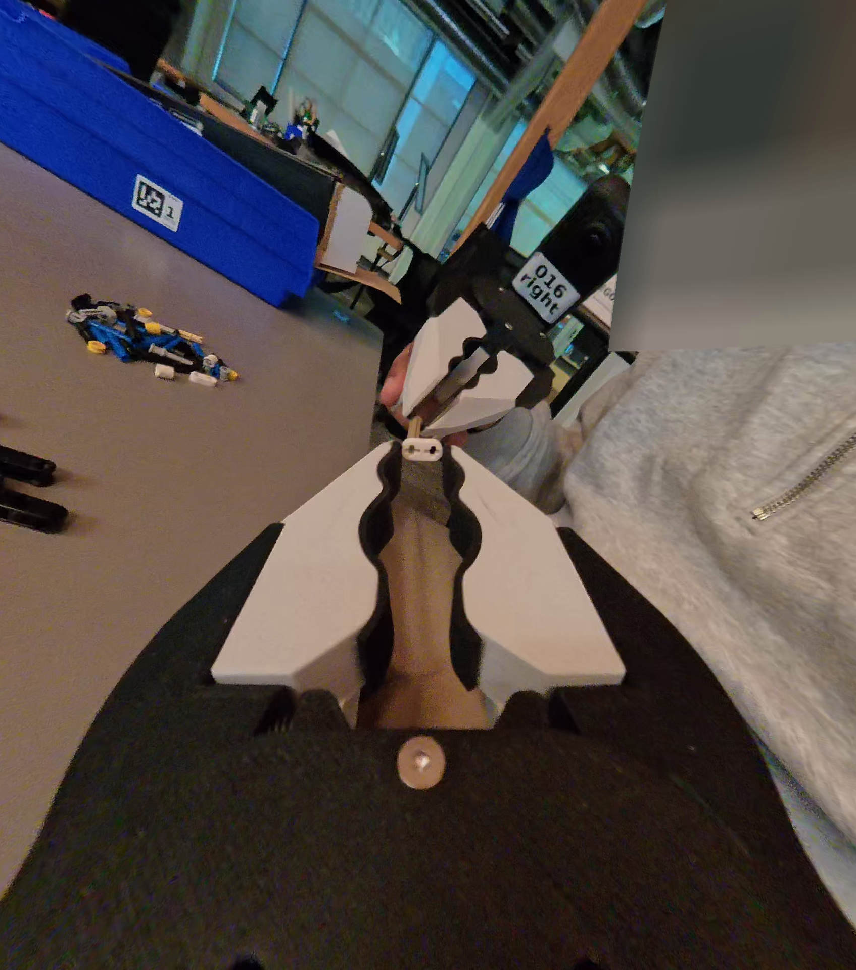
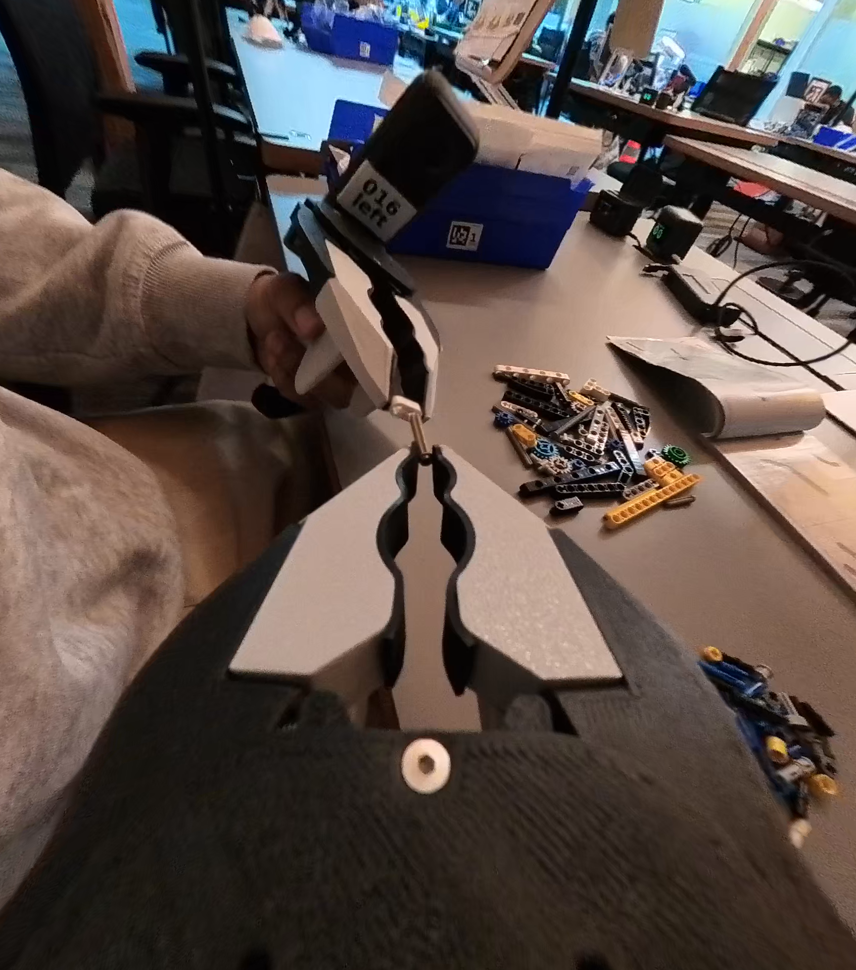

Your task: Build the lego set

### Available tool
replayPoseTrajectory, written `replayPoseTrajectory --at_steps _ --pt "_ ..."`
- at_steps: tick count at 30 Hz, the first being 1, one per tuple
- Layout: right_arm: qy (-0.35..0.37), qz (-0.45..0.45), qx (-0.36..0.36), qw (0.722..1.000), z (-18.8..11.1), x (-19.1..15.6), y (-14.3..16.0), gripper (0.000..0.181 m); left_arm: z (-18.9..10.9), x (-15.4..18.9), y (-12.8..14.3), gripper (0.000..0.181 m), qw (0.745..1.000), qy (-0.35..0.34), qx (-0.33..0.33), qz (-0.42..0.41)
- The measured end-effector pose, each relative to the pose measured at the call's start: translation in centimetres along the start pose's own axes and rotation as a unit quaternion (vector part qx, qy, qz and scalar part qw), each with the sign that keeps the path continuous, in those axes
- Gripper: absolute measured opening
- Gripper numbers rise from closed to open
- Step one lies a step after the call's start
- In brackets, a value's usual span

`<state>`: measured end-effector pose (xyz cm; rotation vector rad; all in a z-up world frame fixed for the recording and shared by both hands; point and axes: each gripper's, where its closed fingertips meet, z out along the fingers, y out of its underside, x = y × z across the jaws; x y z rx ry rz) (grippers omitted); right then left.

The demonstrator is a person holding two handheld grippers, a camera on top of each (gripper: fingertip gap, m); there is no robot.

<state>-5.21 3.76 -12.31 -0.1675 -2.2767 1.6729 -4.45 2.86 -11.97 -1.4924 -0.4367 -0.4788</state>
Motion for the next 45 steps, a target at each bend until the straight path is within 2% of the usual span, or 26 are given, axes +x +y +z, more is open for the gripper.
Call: replayPoseTrajectory --at_steps 6,13,45 --pt "-0.002 0.037 0.025 0.999 -0.6 0.4 -1.2 0.003 -0.7 1.5 -2.0 0.012 0.993 0.076 0.067 -0.052" --pt "-0.003 0.049 0.031 0.998 -0.7 0.0 -2.1 0.003 -1.1 1.8 -2.6 0.012 0.989 0.098 0.092 -0.066" --pt "-0.007 0.062 0.005 0.998 -0.4 -0.3 -1.5 0.003 -0.2 1.3 -1.2 0.012 0.994 0.077 0.051 -0.055"
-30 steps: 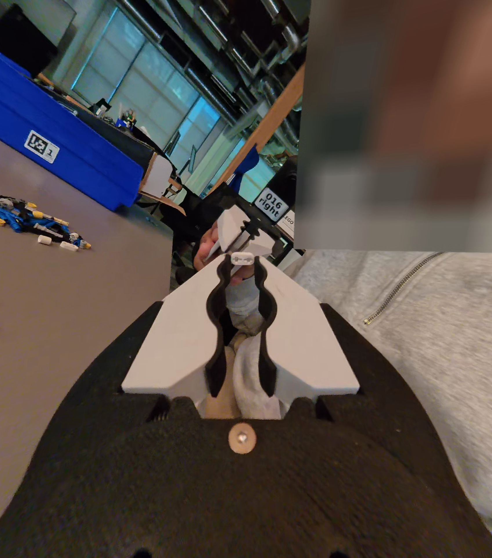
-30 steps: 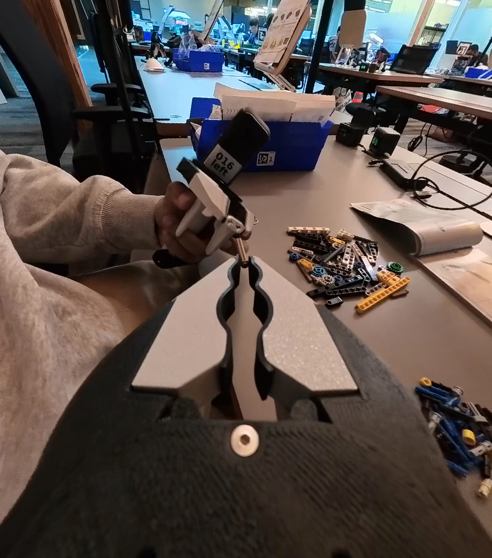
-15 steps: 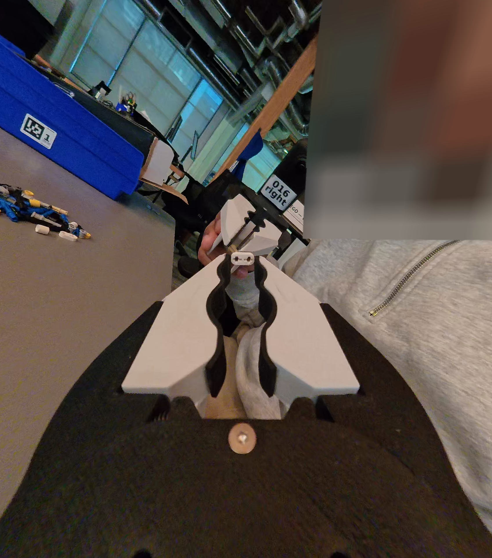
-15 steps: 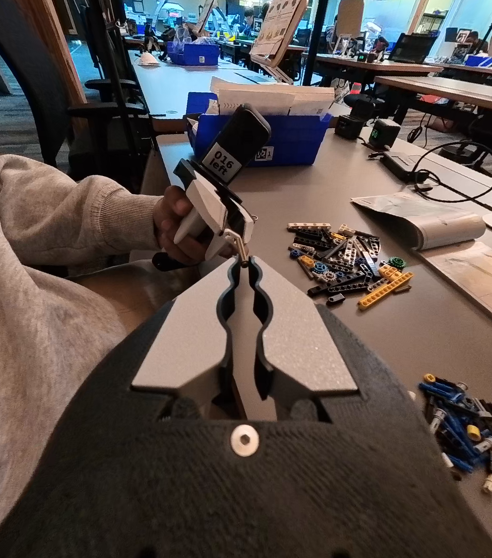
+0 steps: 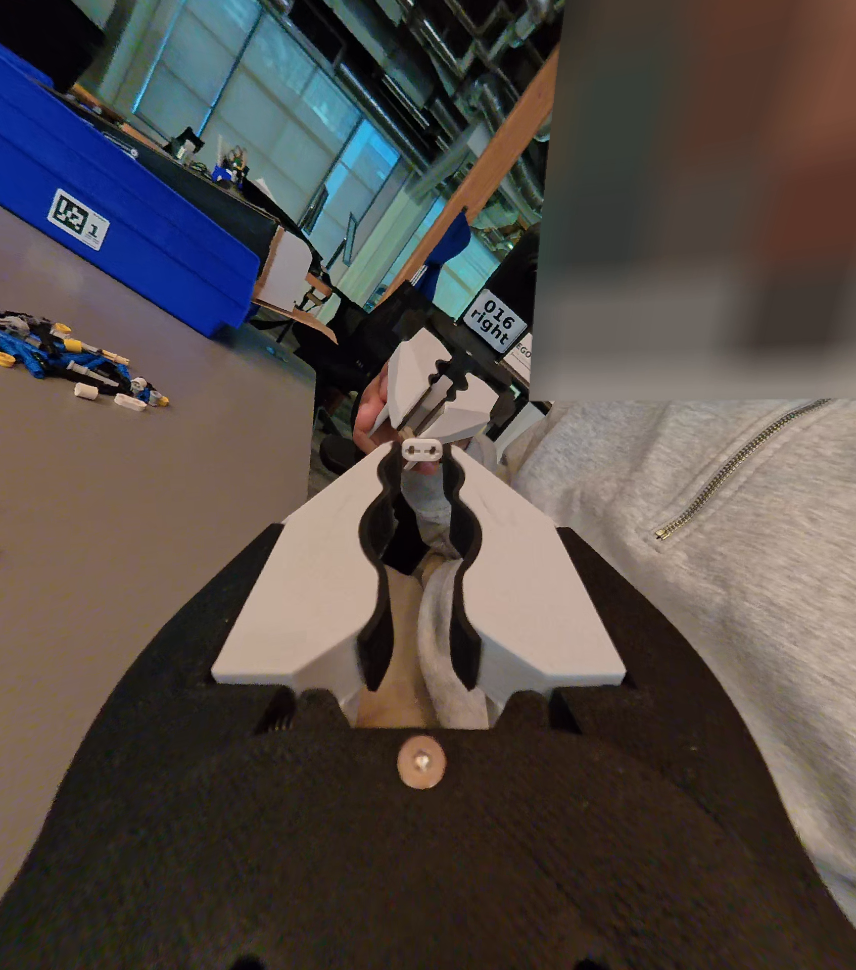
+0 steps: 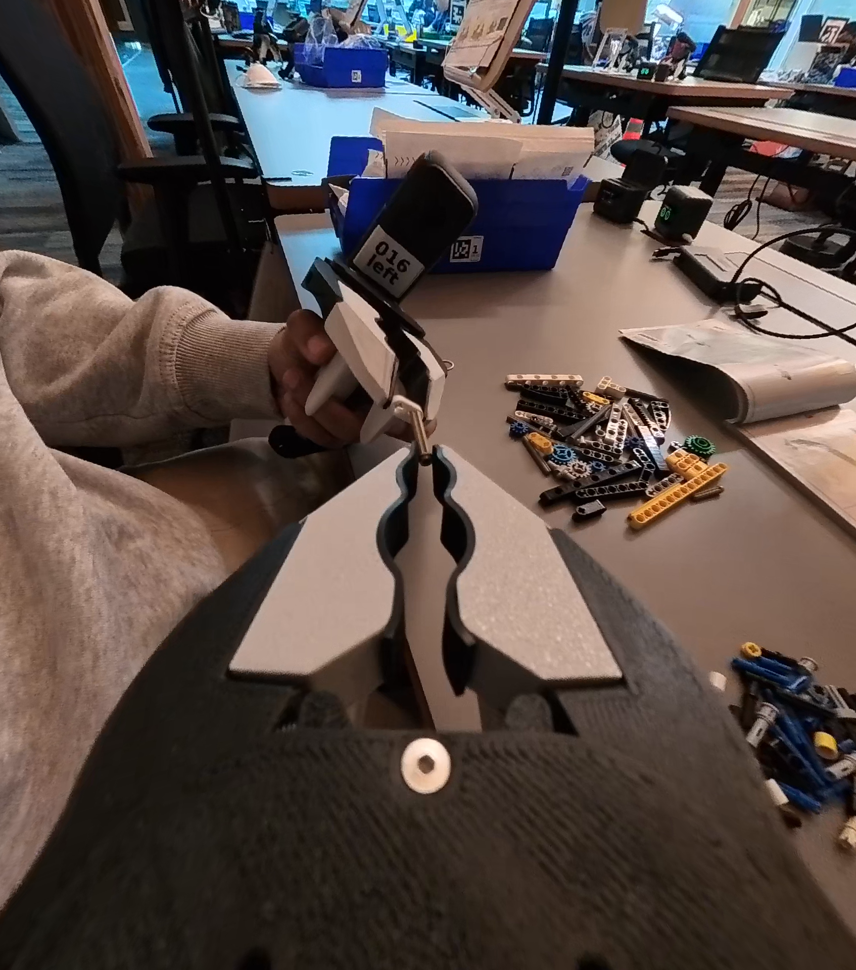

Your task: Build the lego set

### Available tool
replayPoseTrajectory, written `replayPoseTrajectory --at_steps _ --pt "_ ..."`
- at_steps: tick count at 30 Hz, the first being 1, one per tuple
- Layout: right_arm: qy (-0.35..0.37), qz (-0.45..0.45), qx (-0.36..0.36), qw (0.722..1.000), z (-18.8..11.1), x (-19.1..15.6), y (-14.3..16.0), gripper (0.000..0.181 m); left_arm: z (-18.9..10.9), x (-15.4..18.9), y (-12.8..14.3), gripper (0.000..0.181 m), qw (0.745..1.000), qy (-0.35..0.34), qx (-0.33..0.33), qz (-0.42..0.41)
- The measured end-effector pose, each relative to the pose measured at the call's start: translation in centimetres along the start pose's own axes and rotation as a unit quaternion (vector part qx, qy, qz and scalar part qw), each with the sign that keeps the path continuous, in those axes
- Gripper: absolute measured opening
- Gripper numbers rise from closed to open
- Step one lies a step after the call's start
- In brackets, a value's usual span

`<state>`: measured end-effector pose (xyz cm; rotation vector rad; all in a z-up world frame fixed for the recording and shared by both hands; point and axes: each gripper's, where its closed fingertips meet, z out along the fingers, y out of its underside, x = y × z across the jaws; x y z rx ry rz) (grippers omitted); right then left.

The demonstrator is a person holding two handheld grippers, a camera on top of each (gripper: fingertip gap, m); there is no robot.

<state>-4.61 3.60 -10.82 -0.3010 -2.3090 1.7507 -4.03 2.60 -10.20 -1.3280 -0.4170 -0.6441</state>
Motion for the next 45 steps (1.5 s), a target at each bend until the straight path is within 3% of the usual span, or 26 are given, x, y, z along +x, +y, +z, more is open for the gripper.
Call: replayPoseTrajectory --at_steps 19,45 --pt "-0.006 -0.014 -0.045 0.999 0.1 -0.2 1.3 0.004 0.1 -0.5 1.1 0.012 0.999 -0.031 -0.04 0.017" --pt "-0.013 -0.008 -0.032 0.999 0.1 -0.2 1.3 0.003 0.1 -0.8 1.3 0.012 0.998 -0.035 -0.047 0.011"
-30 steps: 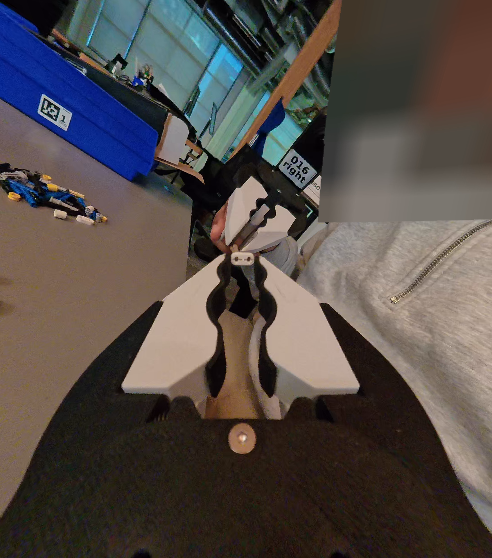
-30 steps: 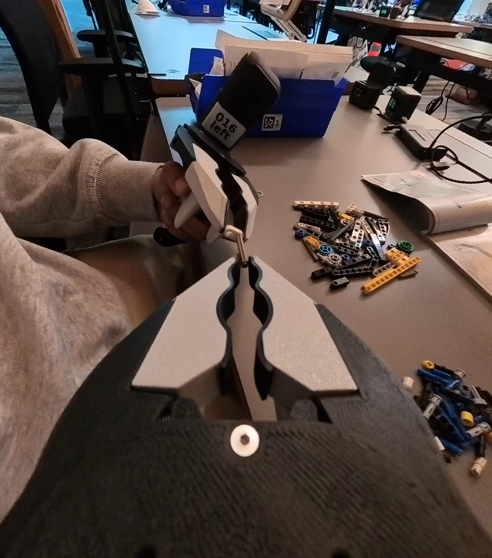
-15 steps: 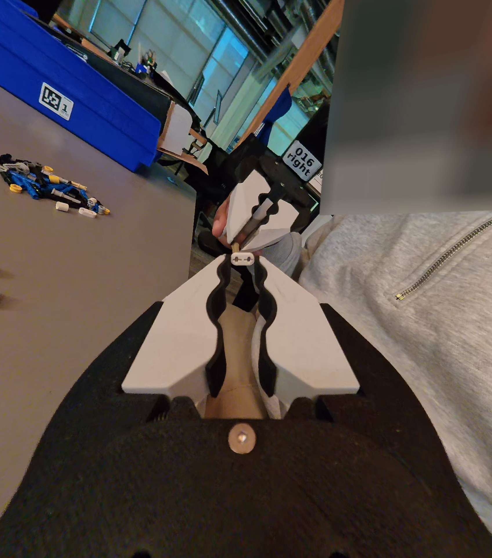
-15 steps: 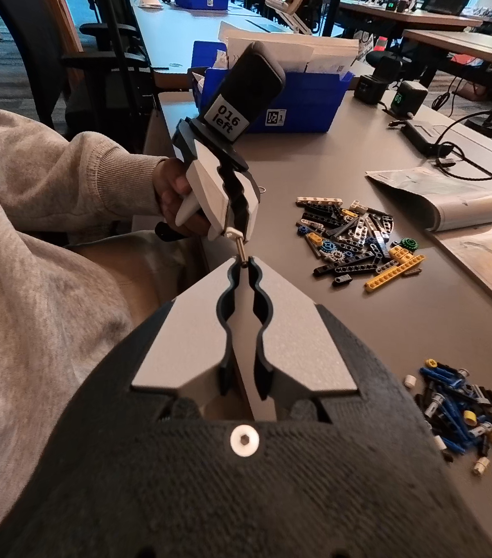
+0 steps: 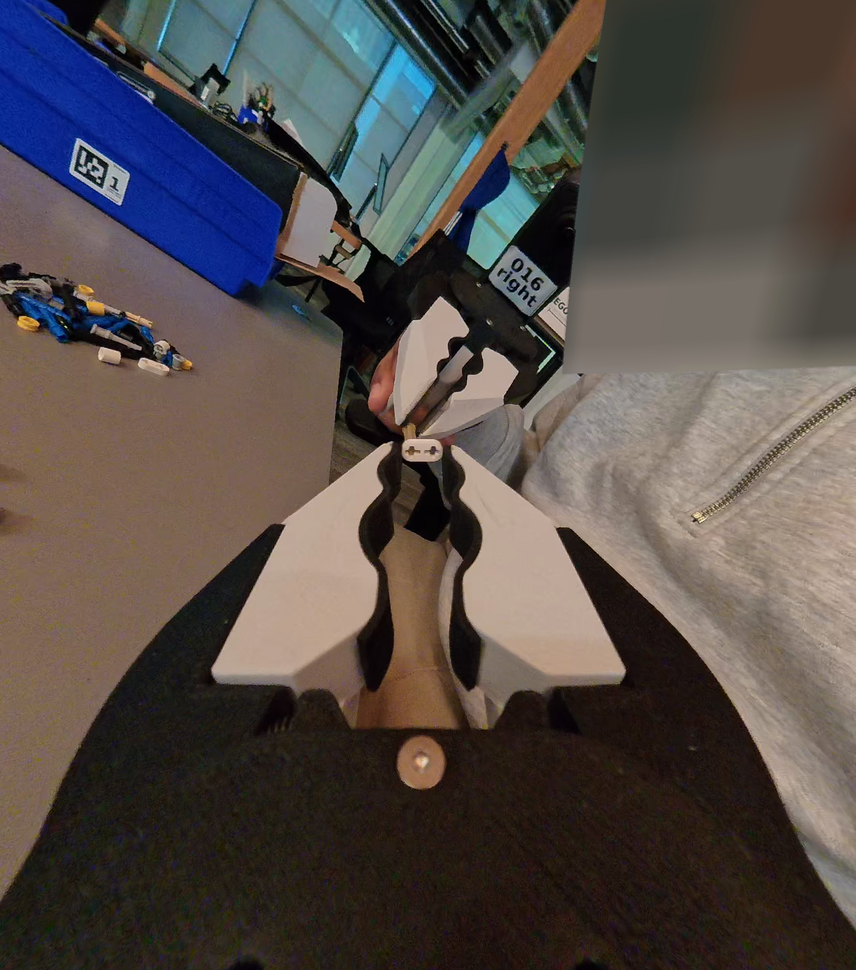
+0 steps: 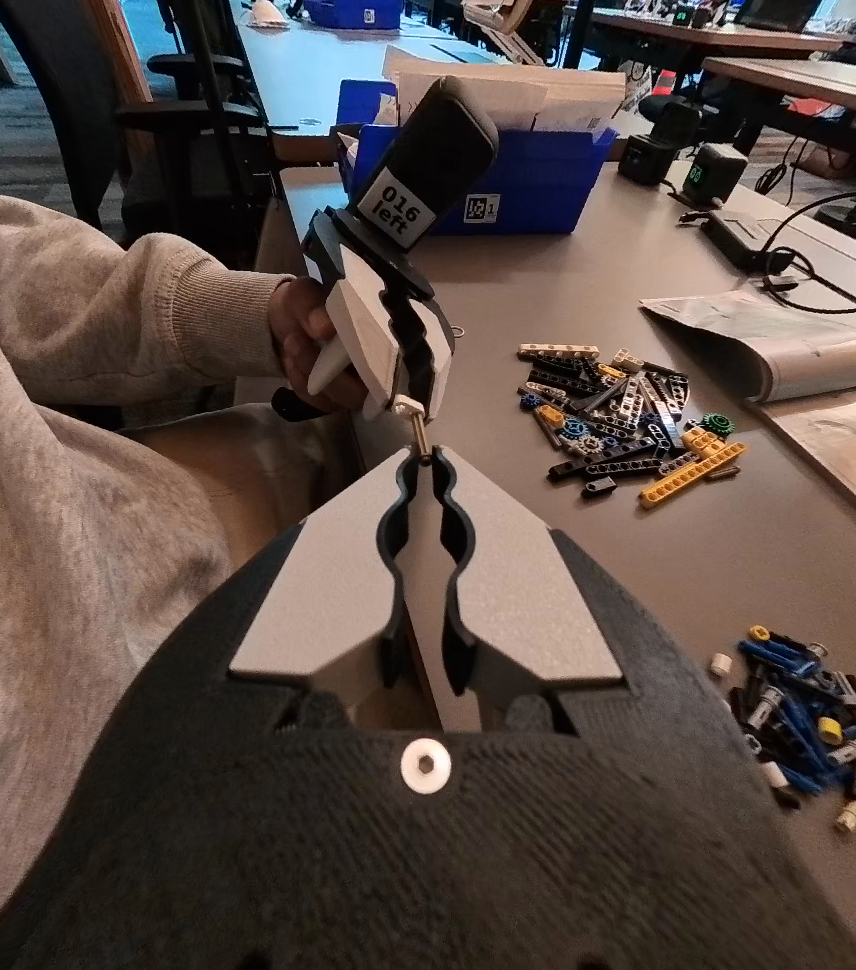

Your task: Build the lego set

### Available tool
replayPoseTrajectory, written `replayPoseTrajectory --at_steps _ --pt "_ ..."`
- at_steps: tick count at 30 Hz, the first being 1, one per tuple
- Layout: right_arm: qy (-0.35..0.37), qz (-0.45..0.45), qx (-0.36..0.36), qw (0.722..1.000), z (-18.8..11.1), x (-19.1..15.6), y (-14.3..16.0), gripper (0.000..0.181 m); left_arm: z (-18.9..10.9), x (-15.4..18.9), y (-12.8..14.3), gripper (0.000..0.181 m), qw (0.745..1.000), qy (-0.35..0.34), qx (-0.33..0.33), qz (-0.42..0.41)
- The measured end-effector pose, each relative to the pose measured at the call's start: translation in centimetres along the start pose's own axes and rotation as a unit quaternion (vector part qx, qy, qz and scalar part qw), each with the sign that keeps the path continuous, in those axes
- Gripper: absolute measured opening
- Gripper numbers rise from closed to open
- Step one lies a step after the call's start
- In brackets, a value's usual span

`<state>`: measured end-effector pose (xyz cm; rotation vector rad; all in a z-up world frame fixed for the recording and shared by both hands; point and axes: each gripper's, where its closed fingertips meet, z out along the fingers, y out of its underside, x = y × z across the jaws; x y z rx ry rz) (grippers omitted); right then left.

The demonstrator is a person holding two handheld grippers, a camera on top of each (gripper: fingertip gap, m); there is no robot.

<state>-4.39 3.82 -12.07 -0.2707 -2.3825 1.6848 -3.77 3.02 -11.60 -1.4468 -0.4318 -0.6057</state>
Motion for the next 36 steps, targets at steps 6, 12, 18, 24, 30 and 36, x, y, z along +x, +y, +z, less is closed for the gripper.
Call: replayPoseTrajectory --at_steps 6,12,18,24,30,36 --pt "-0.007 0.006 0.013 1.0 -0.1 -0.1 -0.2 0.003 0.0 0.2 0.0 0.012 1.0 0.007 -0.001 -0.002" --pt "-0.011 0.009 0.015 1.0 -0.1 -0.1 -0.3 0.004 0.0 0.3 0.0 0.012 1.0 0.01 0.0 -0.002" --pt "-0.011 0.002 0.015 1.0 0.0 -0.2 -0.2 0.003 0.0 0.4 0.0 0.012 1.0 0.017 0.002 -0.006" --pt "-0.013 0.0 0.02 1.0 -0.1 -0.2 -0.4 0.003 0.1 0.4 0.1 0.012 1.0 0.015 -0.003 -0.008" --pt "-0.023 0.0 0.033 0.999 -0.4 -0.6 -0.9 0.003 0.4 0.1 0.8 0.011 1.0 0.004 -0.024 -0.007" --pt "-0.019 -0.009 0.02 1.0 -0.5 -0.5 -0.6 0.003 0.4 0.2 0.8 0.011 1.0 0.004 -0.025 -0.005"
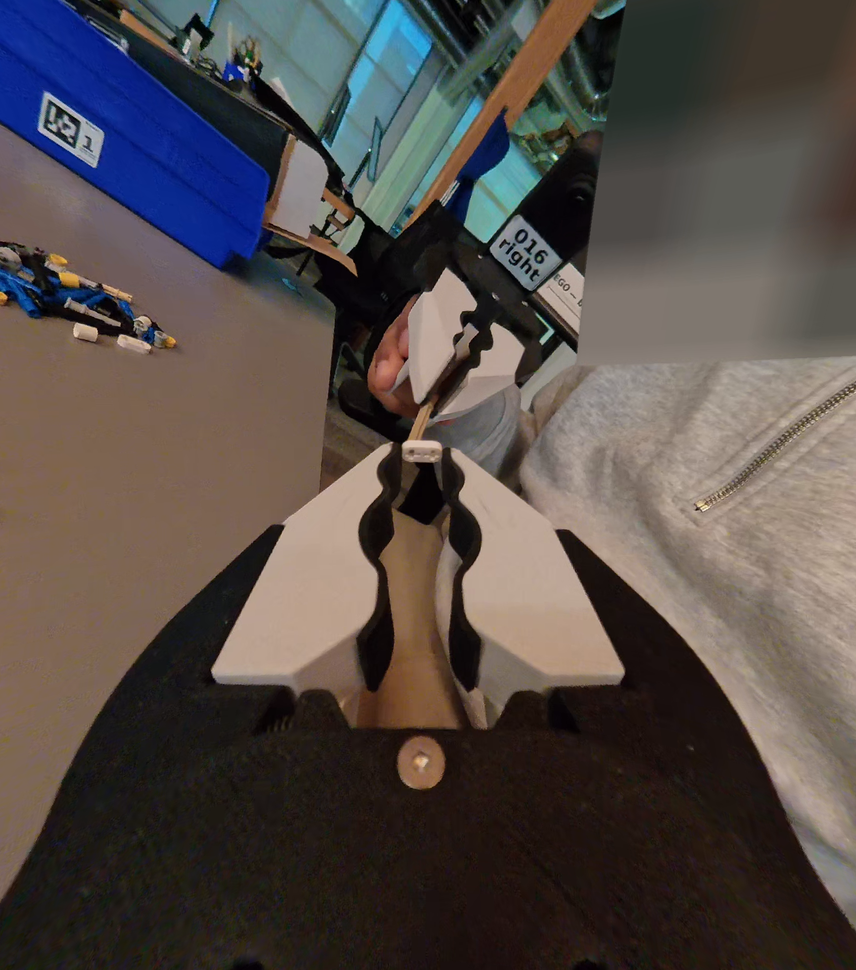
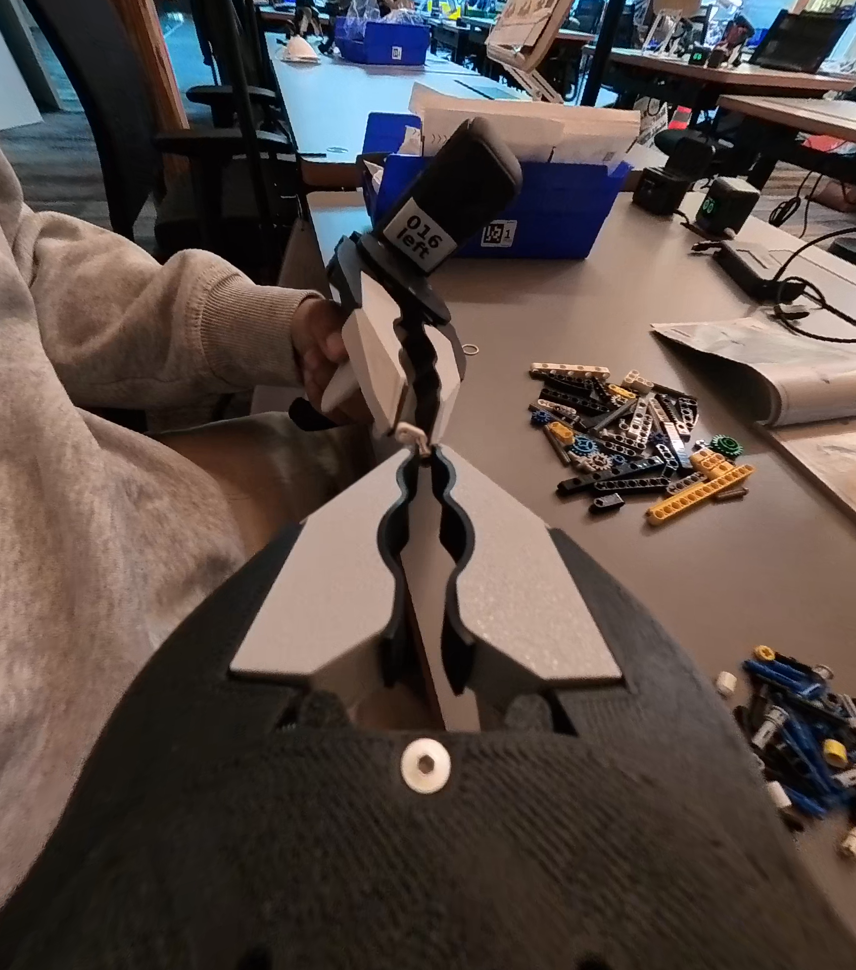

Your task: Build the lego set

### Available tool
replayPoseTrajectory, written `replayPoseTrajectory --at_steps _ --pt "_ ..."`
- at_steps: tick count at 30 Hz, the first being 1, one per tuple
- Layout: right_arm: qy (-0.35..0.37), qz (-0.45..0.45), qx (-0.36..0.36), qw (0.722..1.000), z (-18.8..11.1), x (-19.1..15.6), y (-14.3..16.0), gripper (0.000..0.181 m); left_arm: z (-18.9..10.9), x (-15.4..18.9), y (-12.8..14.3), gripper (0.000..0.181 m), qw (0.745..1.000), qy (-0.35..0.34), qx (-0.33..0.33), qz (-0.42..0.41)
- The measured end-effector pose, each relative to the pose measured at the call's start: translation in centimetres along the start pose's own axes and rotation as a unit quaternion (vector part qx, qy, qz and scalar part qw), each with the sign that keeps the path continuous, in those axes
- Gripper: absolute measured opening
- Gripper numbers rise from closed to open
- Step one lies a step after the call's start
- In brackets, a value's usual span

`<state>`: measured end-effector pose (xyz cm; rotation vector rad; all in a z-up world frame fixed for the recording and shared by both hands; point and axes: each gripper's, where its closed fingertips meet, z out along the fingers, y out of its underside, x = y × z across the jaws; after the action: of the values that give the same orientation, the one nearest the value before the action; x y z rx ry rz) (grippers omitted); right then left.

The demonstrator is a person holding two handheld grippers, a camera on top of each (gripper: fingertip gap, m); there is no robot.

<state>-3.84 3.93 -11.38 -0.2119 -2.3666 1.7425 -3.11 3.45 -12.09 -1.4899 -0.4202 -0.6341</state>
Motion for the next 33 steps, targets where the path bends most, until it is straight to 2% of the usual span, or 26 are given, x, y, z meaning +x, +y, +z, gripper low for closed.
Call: replayPoseTrajectory --at_steps 12,19,33 --pt "-0.025 0.026 0.019 0.999 0.0 -0.2 0.1 0.003 -0.2 0.6 -0.1 0.011 1.0 0.021 0.004 0.004" --pt "-0.06 0.04 0.045 0.996 -0.2 -1.1 -0.3 0.003 -0.3 1.6 0.2 0.011 0.998 0.06 -0.002 -0.005" --pt "-0.073 0.031 0.042 0.996 -0.3 -1.6 0.1 0.002 -0.2 1.8 0.5 0.011 0.997 0.071 -0.015 -0.019"
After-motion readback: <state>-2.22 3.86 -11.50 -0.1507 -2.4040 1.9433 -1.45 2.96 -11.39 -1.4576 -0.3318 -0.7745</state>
